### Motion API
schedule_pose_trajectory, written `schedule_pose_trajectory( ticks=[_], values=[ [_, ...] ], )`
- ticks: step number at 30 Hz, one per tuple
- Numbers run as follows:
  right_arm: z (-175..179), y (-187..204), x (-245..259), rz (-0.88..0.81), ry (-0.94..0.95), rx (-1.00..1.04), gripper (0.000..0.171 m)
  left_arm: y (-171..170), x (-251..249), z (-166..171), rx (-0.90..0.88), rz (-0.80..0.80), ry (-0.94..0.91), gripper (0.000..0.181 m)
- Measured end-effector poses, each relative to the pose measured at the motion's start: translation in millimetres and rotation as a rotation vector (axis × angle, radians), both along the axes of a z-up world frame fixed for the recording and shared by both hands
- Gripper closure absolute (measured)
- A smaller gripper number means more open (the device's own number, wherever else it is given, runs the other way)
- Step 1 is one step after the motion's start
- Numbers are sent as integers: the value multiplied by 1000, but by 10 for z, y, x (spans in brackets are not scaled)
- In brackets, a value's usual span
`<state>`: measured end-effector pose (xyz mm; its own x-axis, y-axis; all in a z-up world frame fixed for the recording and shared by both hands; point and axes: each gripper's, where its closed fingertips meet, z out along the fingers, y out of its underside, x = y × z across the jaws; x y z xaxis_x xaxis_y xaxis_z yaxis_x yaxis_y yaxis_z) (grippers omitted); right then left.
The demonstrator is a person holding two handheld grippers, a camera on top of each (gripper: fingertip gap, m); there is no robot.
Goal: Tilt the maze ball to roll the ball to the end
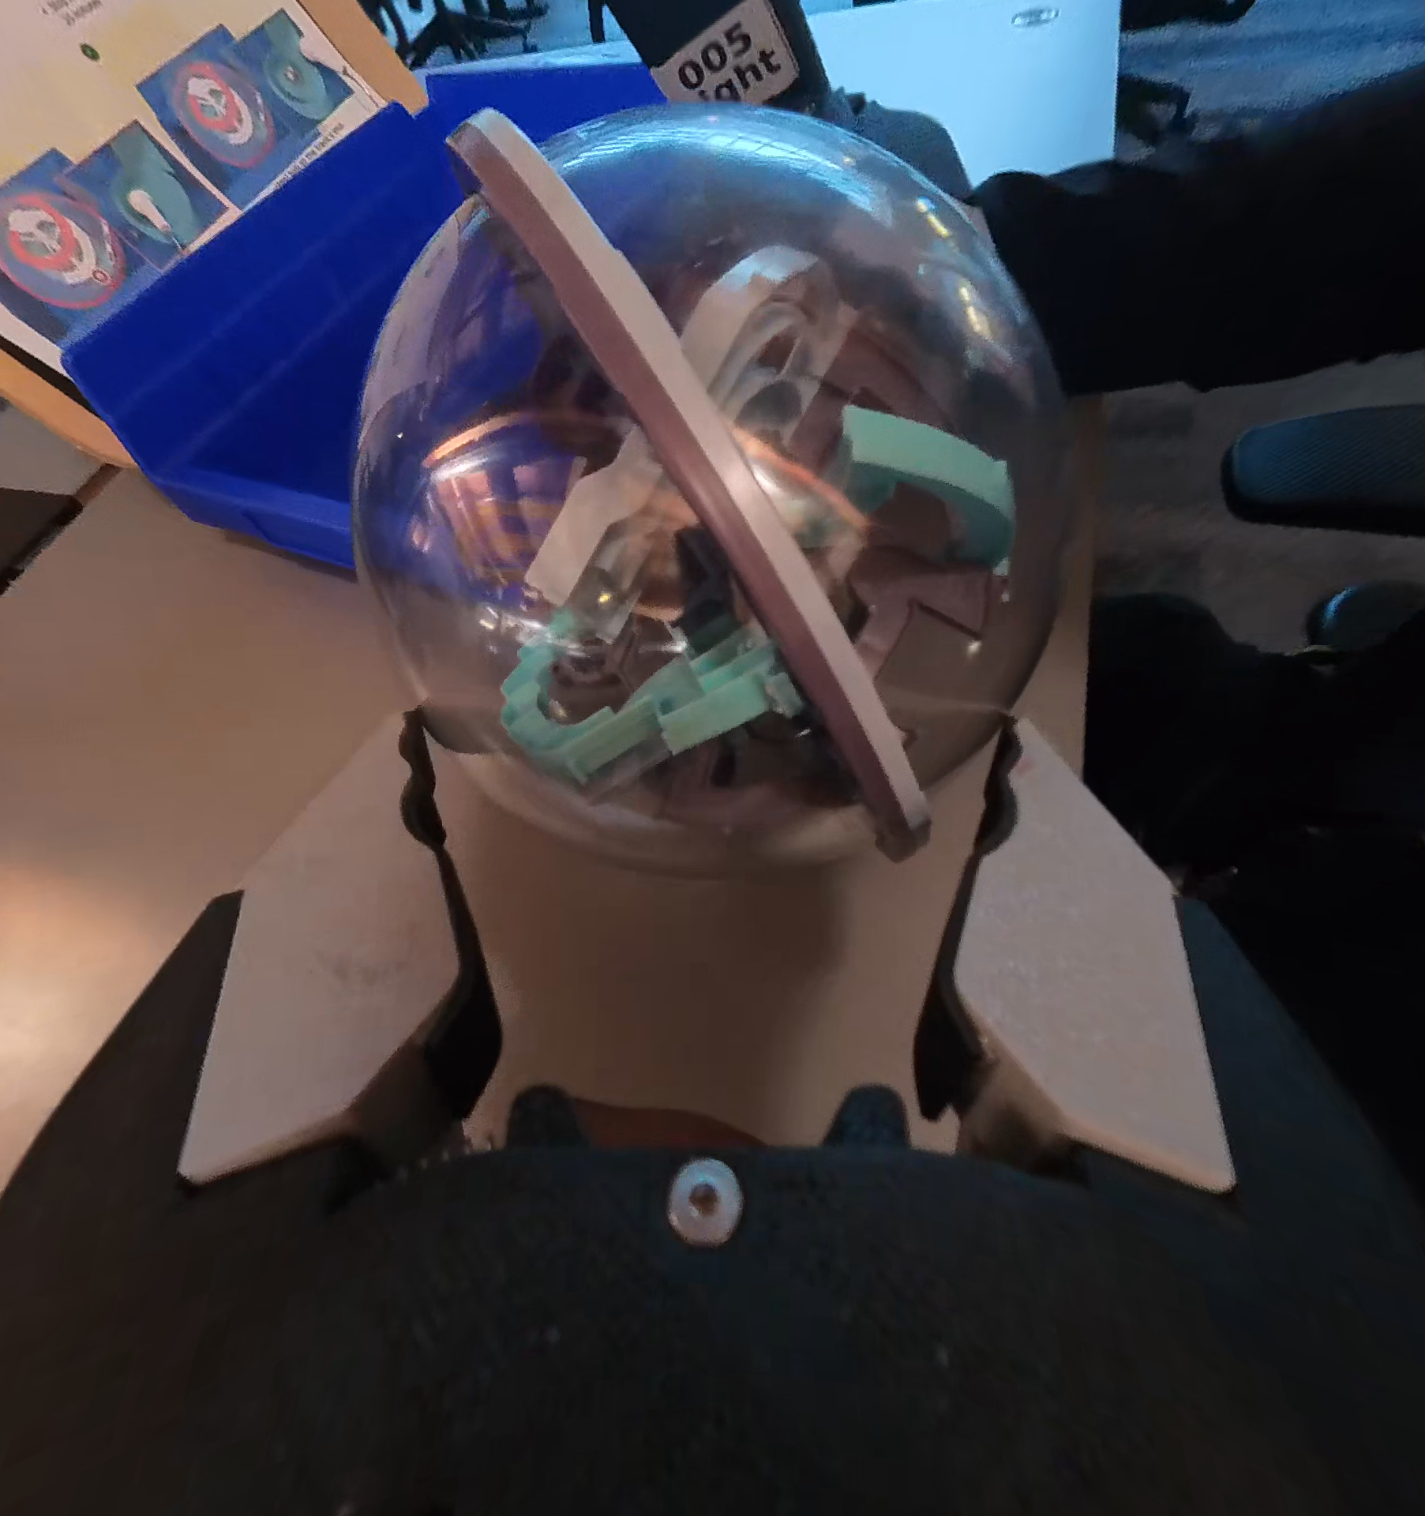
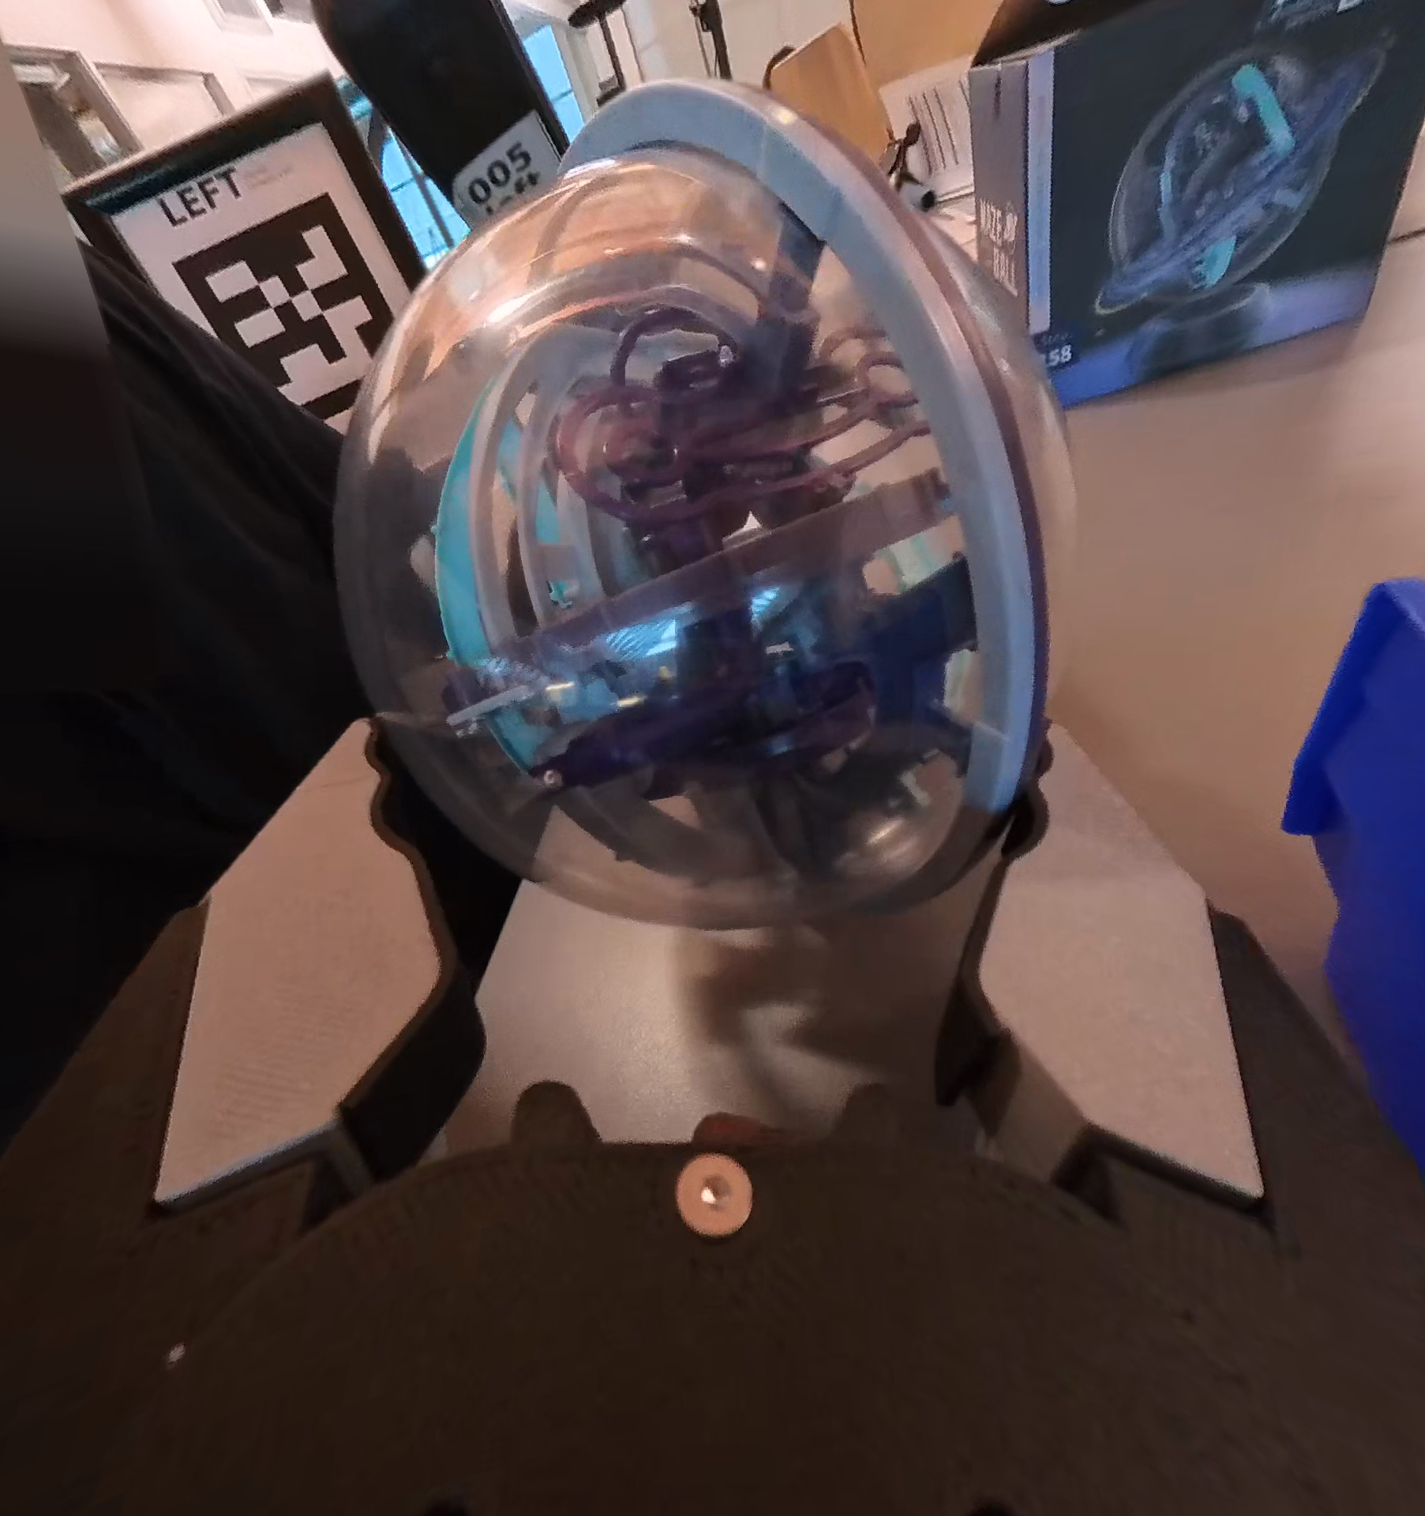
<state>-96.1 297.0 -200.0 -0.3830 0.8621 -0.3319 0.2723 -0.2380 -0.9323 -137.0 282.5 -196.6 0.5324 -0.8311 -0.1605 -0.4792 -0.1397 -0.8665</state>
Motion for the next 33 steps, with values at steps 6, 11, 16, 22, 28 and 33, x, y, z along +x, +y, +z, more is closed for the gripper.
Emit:
schedule_pose_trajectory(
  ticks=[6, 11, 16, 22, 28, 33],
  values=[
    [25, -22, -2, 0, 33, 37, 28, -8, -12, 91, 10, -23, 101, 51],
    [112, -34, 6, -1, 93, 64, 28, -15, 7, 228, 43, -36, 172, 51],
    [136, -42, 17, -3, 120, 86, 28, -23, 21, 263, 62, -35, 218, 51],
    [144, -74, 15, 9, 125, 73, 27, -53, 24, 294, 54, -32, 238, 51],
    [78, -179, -9, 51, 73, 37, 27, -139, -1, 327, 2, -40, 274, 51],
    [47, -269, -42, 95, 31, -18, 27, -200, -32, 358, -69, -36, 283, 50]
  ],
)
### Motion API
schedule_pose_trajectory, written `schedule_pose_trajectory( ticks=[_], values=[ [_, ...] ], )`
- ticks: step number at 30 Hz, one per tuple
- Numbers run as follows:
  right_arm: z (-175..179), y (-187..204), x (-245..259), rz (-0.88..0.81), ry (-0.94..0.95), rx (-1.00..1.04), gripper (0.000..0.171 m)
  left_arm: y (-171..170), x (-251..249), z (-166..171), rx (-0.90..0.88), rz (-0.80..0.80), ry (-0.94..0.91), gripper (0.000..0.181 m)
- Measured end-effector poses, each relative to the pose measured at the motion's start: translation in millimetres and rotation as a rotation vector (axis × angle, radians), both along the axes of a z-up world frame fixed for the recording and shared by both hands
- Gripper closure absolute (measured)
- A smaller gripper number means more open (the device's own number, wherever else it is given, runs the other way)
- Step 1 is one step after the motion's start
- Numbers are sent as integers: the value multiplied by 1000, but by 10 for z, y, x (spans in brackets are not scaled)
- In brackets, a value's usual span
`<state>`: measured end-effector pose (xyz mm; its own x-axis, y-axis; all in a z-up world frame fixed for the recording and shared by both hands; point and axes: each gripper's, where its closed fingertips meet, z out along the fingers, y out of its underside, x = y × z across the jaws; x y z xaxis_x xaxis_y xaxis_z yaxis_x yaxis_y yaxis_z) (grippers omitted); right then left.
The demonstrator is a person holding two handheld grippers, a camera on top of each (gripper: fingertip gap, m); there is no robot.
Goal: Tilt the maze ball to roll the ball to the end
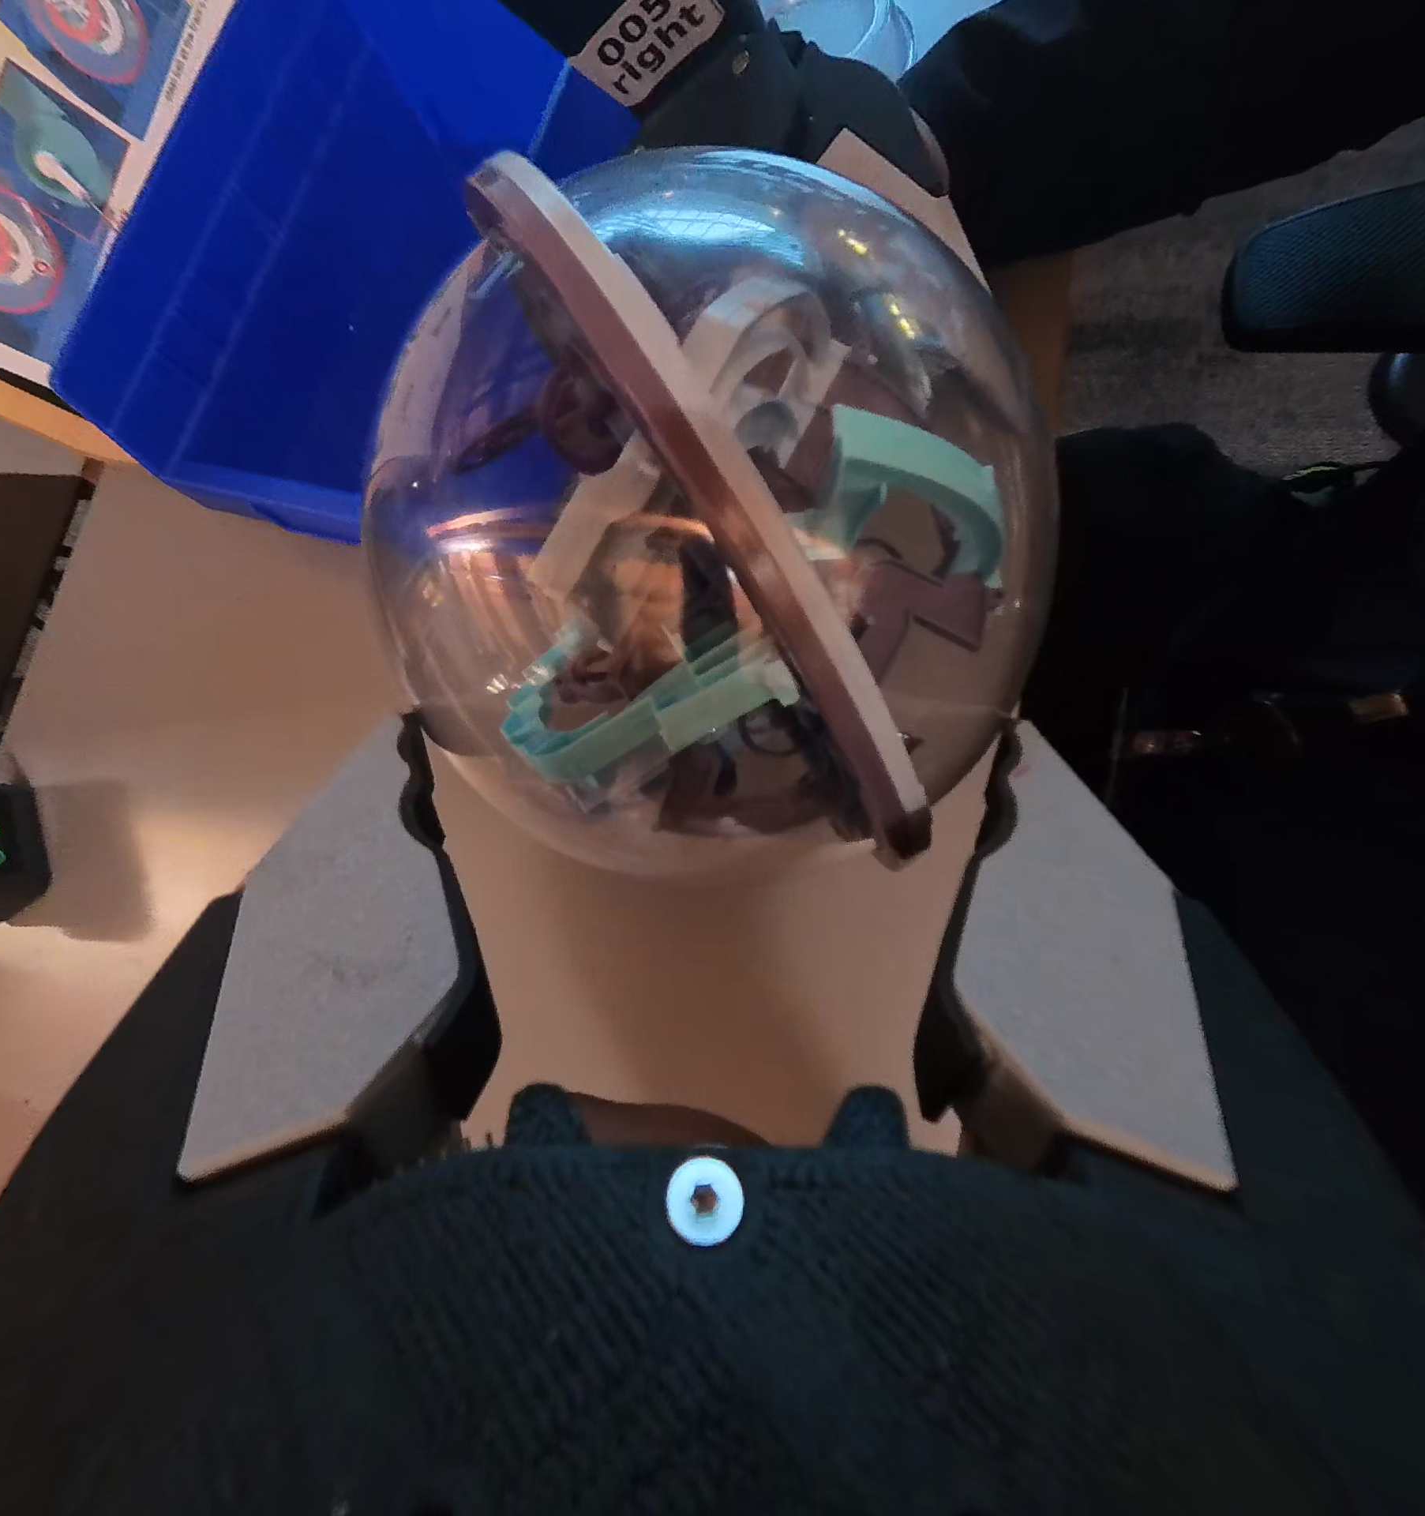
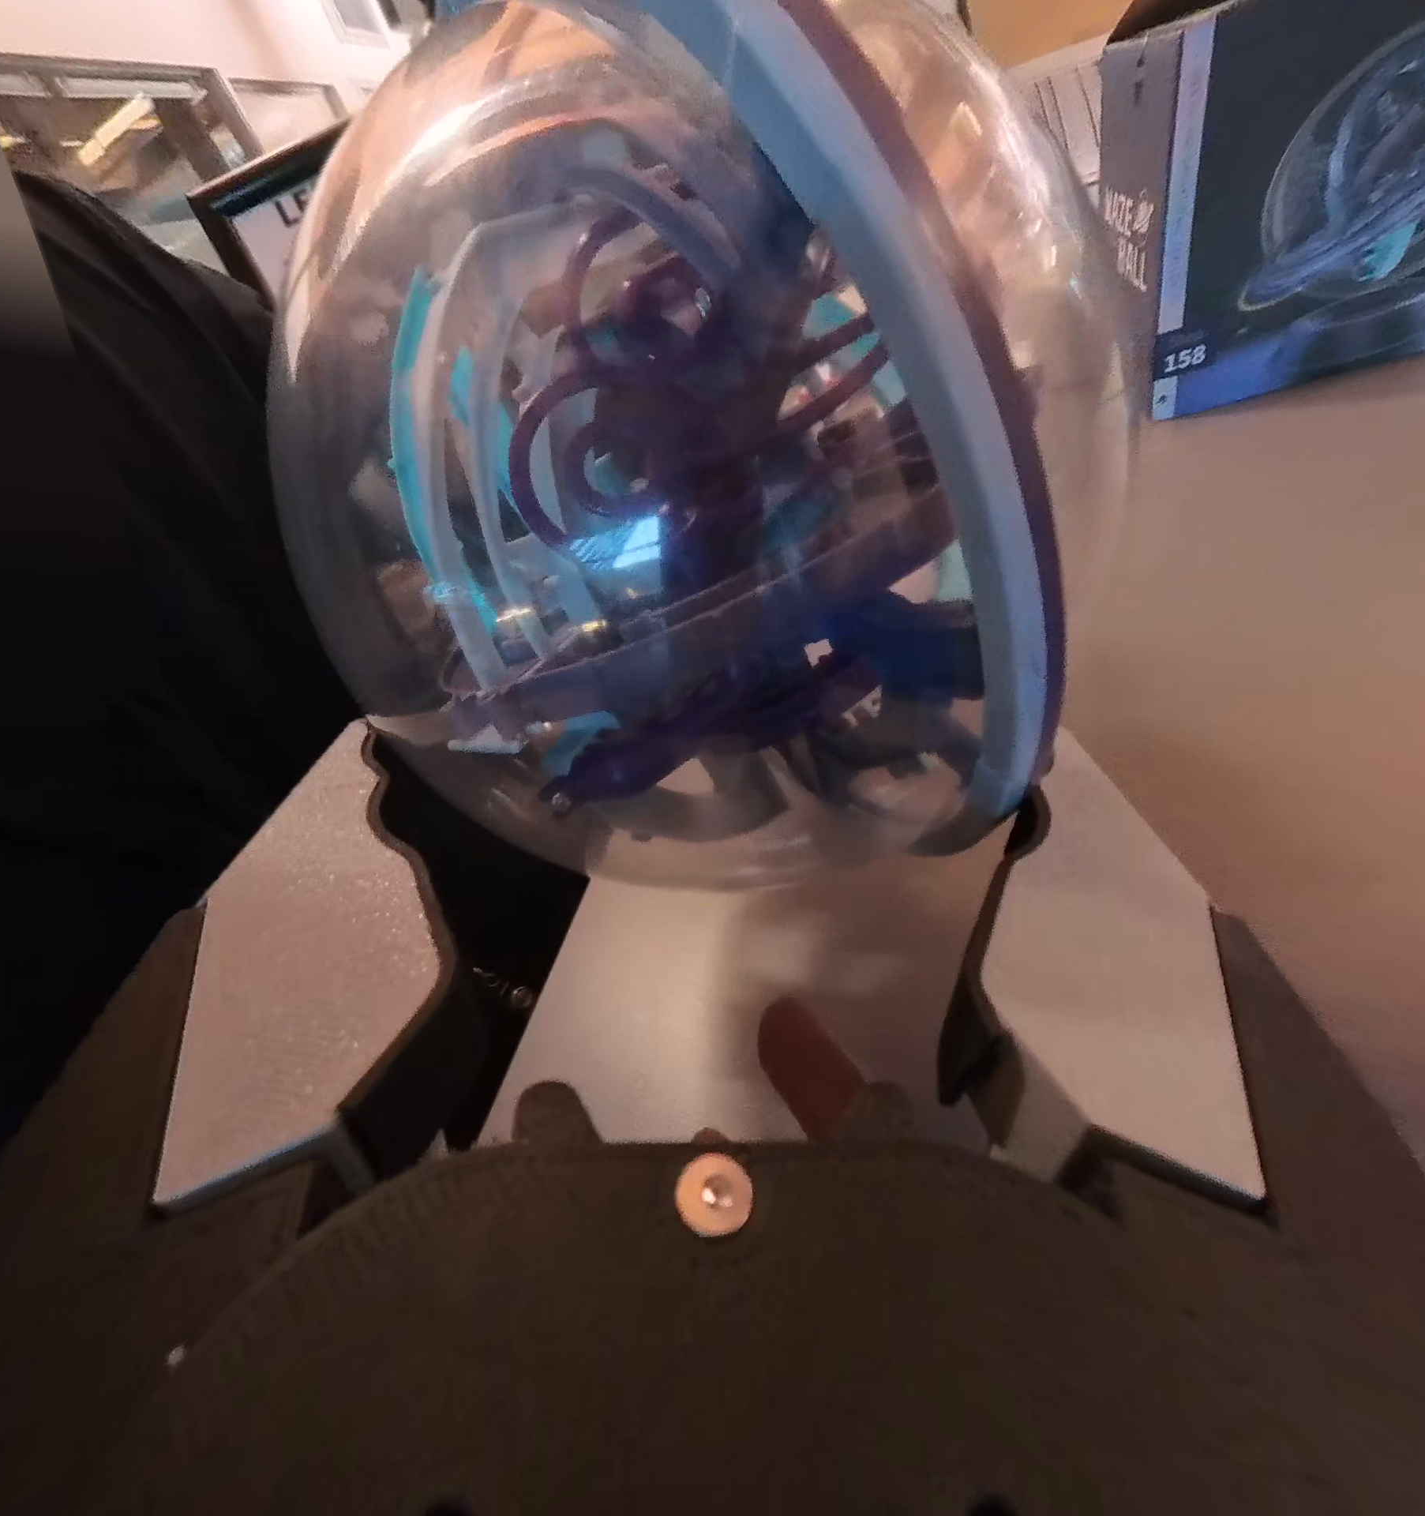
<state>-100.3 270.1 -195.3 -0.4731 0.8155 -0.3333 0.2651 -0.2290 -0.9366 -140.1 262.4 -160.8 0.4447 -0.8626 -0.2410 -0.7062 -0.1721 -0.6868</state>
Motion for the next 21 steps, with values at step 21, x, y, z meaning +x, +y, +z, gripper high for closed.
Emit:
schedule_pose_trajectory(
  ticks=[21],
  values=[
    [-147, -43, -18, 27, -150, -127, 27, 5, -71, -170, -183, 15, -14, 49]
  ],
)
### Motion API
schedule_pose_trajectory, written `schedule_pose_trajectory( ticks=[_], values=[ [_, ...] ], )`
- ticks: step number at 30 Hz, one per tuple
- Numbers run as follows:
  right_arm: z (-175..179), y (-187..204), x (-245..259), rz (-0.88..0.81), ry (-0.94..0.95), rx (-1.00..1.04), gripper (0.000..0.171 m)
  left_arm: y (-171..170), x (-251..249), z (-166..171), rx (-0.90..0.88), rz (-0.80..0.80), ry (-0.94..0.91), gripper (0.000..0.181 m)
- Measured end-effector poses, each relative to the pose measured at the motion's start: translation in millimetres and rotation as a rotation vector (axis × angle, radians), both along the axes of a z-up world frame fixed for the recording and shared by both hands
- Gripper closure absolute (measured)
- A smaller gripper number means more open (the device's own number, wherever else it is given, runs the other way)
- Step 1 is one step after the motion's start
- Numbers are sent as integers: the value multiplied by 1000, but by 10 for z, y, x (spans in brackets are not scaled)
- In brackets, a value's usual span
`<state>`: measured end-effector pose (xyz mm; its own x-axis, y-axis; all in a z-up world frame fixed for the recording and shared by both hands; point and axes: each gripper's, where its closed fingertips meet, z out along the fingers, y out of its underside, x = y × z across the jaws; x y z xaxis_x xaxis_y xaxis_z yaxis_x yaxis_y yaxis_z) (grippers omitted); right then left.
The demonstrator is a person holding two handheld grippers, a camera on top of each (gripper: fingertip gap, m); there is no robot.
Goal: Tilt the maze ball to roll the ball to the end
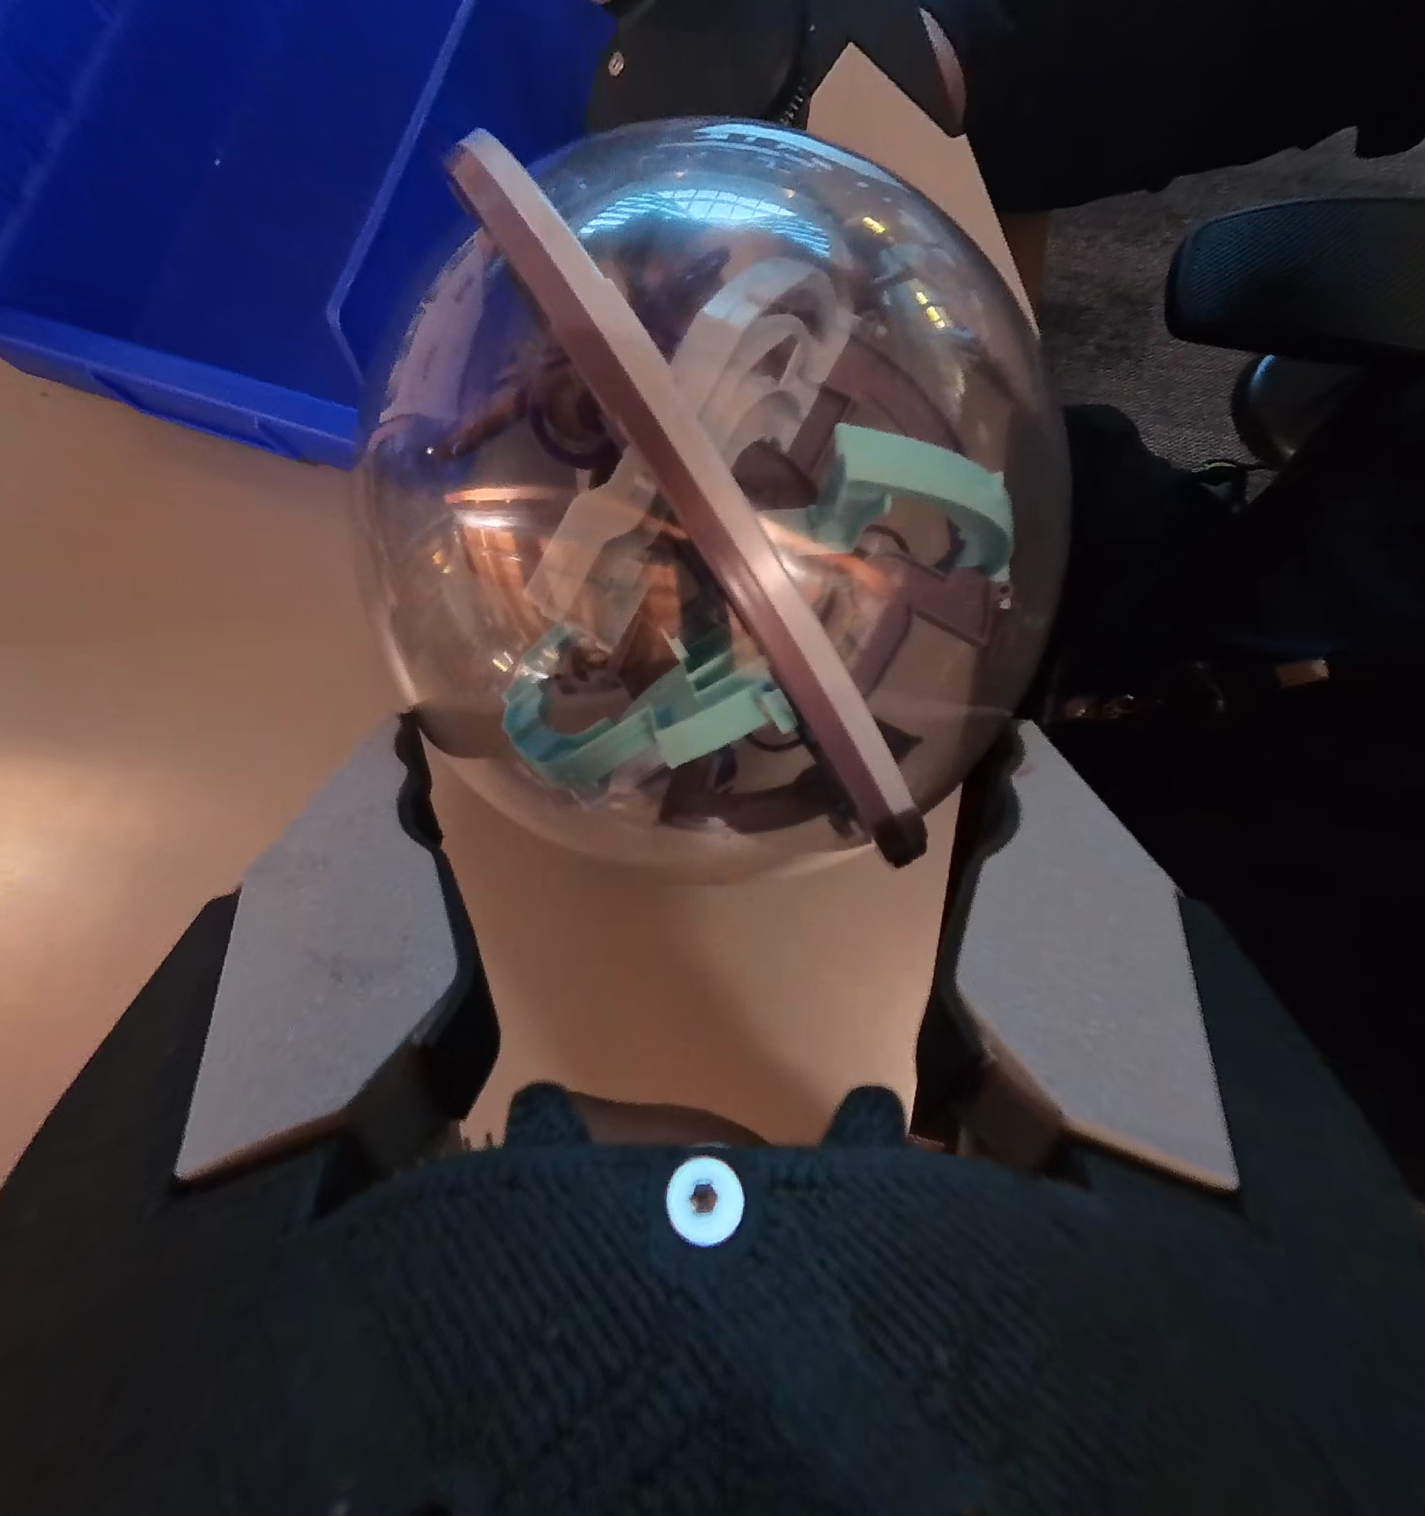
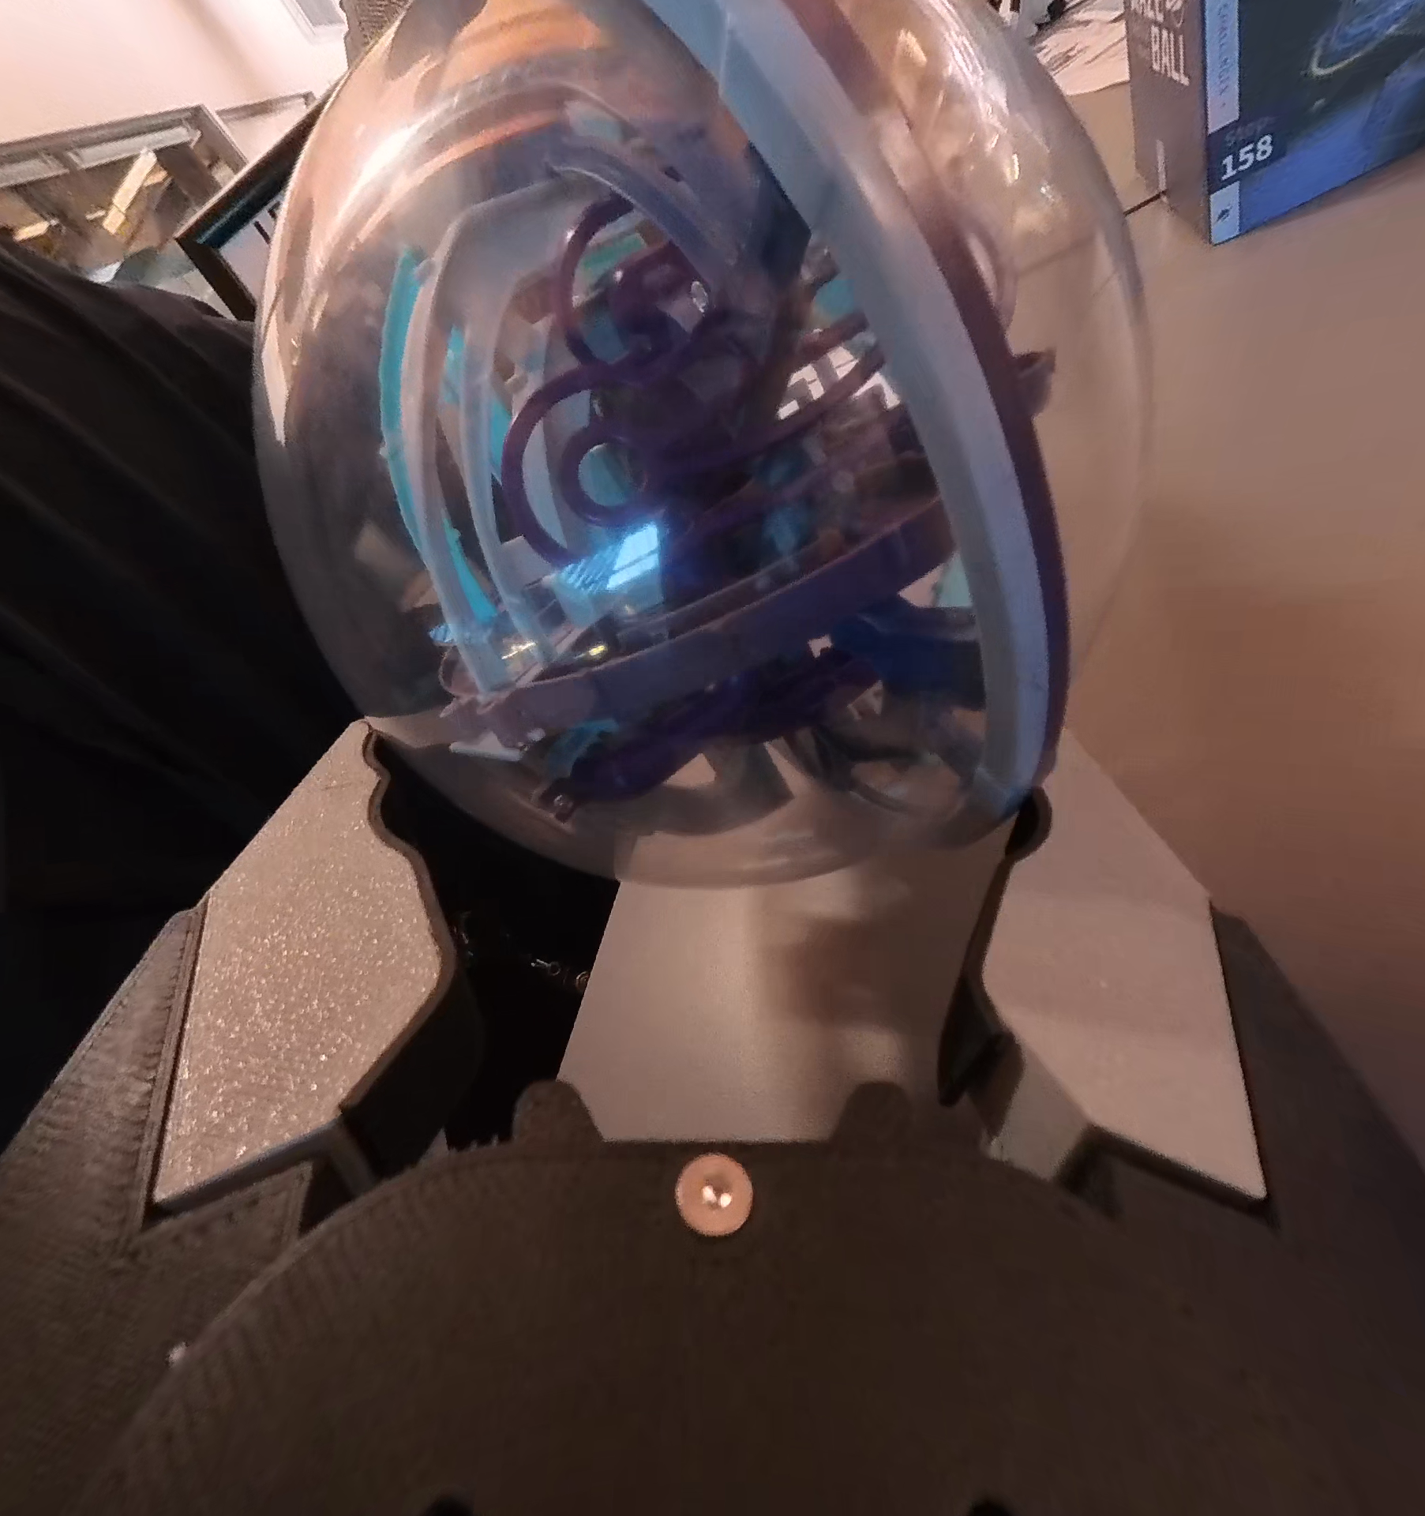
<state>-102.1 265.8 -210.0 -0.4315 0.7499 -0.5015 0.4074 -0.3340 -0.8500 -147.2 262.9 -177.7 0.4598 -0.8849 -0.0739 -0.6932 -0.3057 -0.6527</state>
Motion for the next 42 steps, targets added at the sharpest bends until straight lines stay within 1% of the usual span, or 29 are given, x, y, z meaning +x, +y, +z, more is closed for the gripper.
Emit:
schedule_pose_trajectory(
  ticks=[7, 13, 16, 23, 33, 36, 39, 41, 42],
  values=[
    [-14, -43, -1, 21, -4, 20, 27, -38, 7, 26, 10, 3, 39, 49],
    [39, -83, -2, 30, 48, 62, 27, -55, 62, 181, 59, -21, 87, 48],
    [35, -91, -10, 23, 56, 95, 26, -54, 77, 208, 76, -30, 124, 47],
    [25, -78, -13, 3, 51, 109, 26, -35, 98, 199, 77, -16, 114, 45],
    [-32, -196, -24, 57, -1, 65, 26, -64, 117, 265, 29, -52, 108, 44],
    [-91, -165, -59, 30, -42, 64, 26, -18, 44, 180, 2, -76, 132, 44],
    [-164, -67, -111, -46, -88, 82, 25, 50, -72, -17, -27, -98, 133, 44],
    [-220, -42, -133, -78, -118, 116, 20, 45, -105, -180, -62, -120, 129, 44],
    [-247, -37, -144, -88, -132, 129, 18, 47, -117, -233, -61, -133, 133, 42]
  ],
)
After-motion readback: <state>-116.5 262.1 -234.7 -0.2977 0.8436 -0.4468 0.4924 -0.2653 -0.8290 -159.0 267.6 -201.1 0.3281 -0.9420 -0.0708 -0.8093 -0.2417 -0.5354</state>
